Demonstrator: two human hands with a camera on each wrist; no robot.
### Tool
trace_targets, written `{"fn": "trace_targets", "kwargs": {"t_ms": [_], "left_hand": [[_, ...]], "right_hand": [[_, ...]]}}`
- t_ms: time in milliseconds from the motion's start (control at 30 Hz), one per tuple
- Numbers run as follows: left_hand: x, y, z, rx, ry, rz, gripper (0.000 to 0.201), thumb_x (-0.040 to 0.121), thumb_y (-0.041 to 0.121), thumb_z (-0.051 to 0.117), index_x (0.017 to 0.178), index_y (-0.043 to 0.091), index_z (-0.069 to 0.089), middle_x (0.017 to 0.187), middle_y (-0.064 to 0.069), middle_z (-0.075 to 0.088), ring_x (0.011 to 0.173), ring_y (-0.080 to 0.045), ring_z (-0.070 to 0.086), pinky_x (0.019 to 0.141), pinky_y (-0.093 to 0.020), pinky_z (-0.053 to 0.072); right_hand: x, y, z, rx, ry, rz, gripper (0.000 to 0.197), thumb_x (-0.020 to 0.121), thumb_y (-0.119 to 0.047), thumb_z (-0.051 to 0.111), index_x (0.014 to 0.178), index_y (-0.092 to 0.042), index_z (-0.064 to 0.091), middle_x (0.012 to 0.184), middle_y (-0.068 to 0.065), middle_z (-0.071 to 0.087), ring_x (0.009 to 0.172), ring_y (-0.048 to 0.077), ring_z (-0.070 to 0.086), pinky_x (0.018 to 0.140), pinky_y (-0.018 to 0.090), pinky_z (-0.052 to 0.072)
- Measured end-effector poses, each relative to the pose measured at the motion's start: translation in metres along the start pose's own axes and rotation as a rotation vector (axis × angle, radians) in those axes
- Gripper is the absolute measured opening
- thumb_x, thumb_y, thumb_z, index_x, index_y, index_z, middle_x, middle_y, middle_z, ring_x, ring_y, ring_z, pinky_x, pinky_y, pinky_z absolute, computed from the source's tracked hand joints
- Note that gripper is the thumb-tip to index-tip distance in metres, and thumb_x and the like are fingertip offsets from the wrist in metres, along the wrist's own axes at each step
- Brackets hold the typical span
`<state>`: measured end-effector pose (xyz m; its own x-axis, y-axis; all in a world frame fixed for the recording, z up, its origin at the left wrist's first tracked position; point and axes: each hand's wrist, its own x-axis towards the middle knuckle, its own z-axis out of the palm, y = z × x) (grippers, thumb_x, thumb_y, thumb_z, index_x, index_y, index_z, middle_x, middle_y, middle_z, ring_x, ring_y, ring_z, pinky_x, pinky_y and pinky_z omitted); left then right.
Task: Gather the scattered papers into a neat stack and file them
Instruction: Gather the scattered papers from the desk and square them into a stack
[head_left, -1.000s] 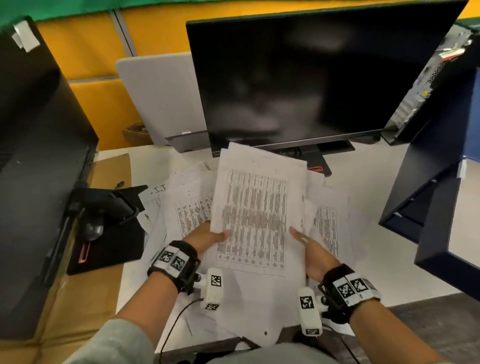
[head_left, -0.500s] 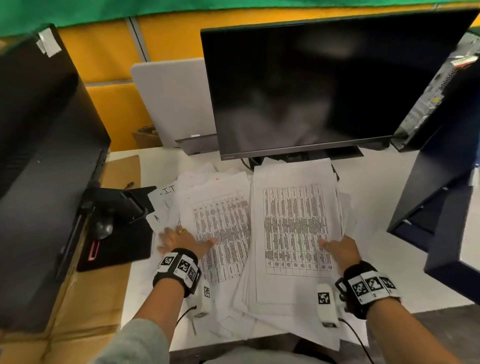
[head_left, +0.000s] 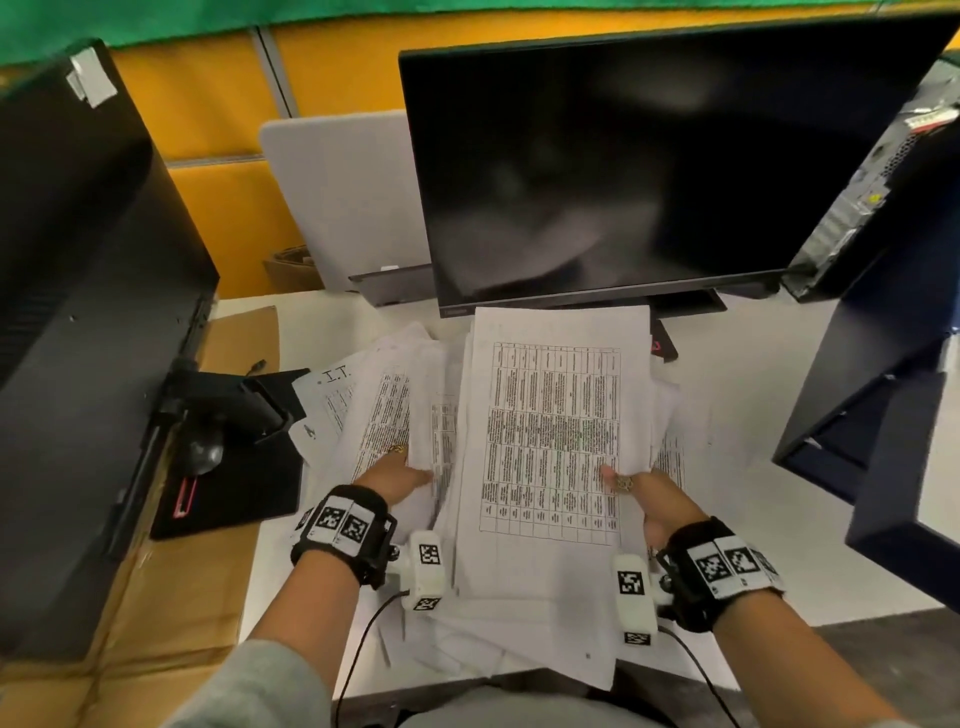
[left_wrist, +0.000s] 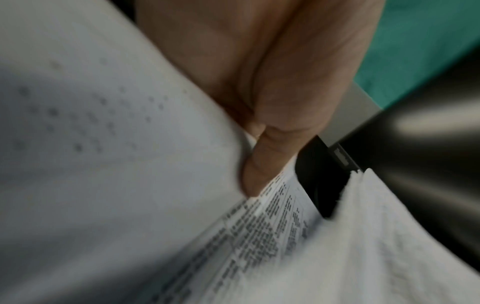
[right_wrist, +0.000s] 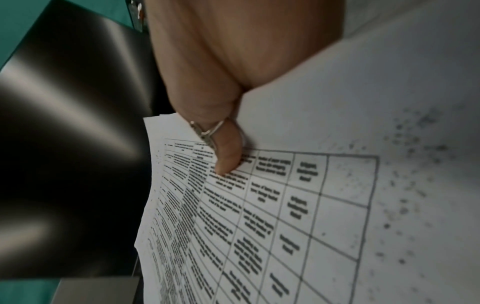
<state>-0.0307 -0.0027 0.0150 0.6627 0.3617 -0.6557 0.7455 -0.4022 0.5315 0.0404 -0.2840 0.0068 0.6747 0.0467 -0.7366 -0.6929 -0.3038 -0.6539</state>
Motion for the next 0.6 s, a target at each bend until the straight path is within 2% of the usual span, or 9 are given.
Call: {"fn": "trace_targets", "kwargs": {"t_ms": [100, 167, 233, 267, 333, 400, 467, 533, 600], "left_hand": [[-0.005, -0.002, 0.008, -0.051, -0.003, 0.036, 0.061, 0.084, 0.031, 0.066, 0.132, 0.002, 0.042, 0.135, -0.015, 0.051, 0.122, -0.03, 0.048, 0.104, -0.039, 0.04], [-0.009, -0.007, 0.007, -0.079, 0.073, 0.061, 0.056, 0.085, 0.027, 0.065, 0.13, 0.002, 0.044, 0.132, -0.015, 0.052, 0.121, -0.031, 0.049, 0.103, -0.038, 0.04], [-0.013, -0.016, -0.003, -0.151, 0.118, 0.072, 0.047, 0.086, 0.019, 0.064, 0.127, 0.002, 0.048, 0.128, -0.016, 0.056, 0.118, -0.032, 0.052, 0.102, -0.038, 0.04], [-0.014, -0.023, -0.011, -0.195, 0.124, 0.069, 0.044, 0.085, 0.016, 0.065, 0.125, 0.004, 0.05, 0.126, -0.016, 0.057, 0.117, -0.032, 0.053, 0.103, -0.041, 0.04], [-0.018, -0.038, -0.027, -0.312, 0.11, 0.053, 0.041, 0.083, 0.01, 0.066, 0.122, 0.007, 0.054, 0.123, -0.014, 0.06, 0.115, -0.033, 0.054, 0.105, -0.049, 0.038], [-0.023, -0.049, -0.039, -0.455, 0.097, 0.056, 0.041, 0.082, 0.002, 0.063, 0.122, 0.006, 0.054, 0.123, -0.012, 0.06, 0.117, -0.031, 0.053, 0.107, -0.049, 0.034], [-0.029, -0.05, -0.045, -0.565, 0.098, 0.061, 0.042, 0.083, -0.005, 0.06, 0.124, 0.001, 0.052, 0.119, -0.009, 0.058, 0.115, -0.025, 0.051, 0.106, -0.044, 0.032], [-0.031, -0.045, -0.043, -0.619, 0.103, 0.097, 0.047, 0.08, -0.003, 0.064, 0.124, 0.002, 0.051, 0.119, -0.008, 0.058, 0.109, -0.023, 0.052, 0.102, -0.04, 0.036], [-0.033, -0.036, -0.036, -0.646, 0.123, 0.126, 0.052, 0.079, 0.008, 0.07, 0.127, 0.005, 0.05, 0.116, -0.006, 0.058, 0.107, -0.021, 0.052, 0.098, -0.036, 0.038]], "right_hand": [[-0.002, -0.001, 0.008, 0.078, 0.005, -0.035, 0.085, 0.076, -0.029, 0.071, 0.142, 0.0, 0.025, 0.154, 0.018, 0.015, 0.14, 0.039, 0.012, 0.113, 0.053, 0.018], [-0.001, -0.003, 0.003, 0.131, 0.019, -0.135, 0.074, 0.081, -0.016, 0.068, 0.138, 0.006, 0.027, 0.146, 0.015, 0.035, 0.134, 0.033, 0.03, 0.111, 0.044, 0.026], [-0.01, -0.007, -0.01, 0.216, 0.084, -0.222, 0.045, 0.086, -0.003, 0.06, 0.127, 0.003, 0.043, 0.118, 0.01, 0.055, 0.104, 0.024, 0.051, 0.091, 0.033, 0.038], [-0.014, -0.007, -0.018, 0.267, 0.09, -0.252, 0.031, 0.088, 0.0, 0.057, 0.118, -0.001, 0.052, 0.105, 0.007, 0.062, 0.09, 0.02, 0.054, 0.08, 0.029, 0.04], [-0.018, -0.007, -0.033, 0.378, 0.048, -0.299, 0.016, 0.089, 0.001, 0.053, 0.098, -0.009, 0.061, 0.082, -0.002, 0.069, 0.084, 0.017, 0.058, 0.066, 0.025, 0.042], [-0.021, -0.005, -0.041, 0.486, -0.023, -0.314, 0.019, 0.09, -0.002, 0.052, 0.097, -0.015, 0.063, 0.08, -0.006, 0.072, 0.089, 0.017, 0.064, 0.072, 0.03, 0.049], [-0.023, -0.005, -0.043, 0.625, -0.139, -0.311, 0.021, 0.092, -0.006, 0.047, 0.095, -0.015, 0.065, 0.08, 0.0, 0.074, 0.08, 0.018, 0.07, 0.062, 0.032, 0.056], [-0.03, -0.011, -0.036, 0.708, -0.264, -0.309, 0.029, 0.092, -0.01, 0.045, 0.084, -0.015, 0.072, 0.078, 0.005, 0.075, 0.074, 0.019, 0.072, 0.056, 0.035, 0.058], [-0.034, -0.018, -0.024, 0.707, -0.397, -0.309, 0.015, 0.077, -0.017, 0.064, 0.067, -0.016, 0.075, 0.075, 0.007, 0.075, 0.071, 0.021, 0.073, 0.055, 0.036, 0.058]]}}
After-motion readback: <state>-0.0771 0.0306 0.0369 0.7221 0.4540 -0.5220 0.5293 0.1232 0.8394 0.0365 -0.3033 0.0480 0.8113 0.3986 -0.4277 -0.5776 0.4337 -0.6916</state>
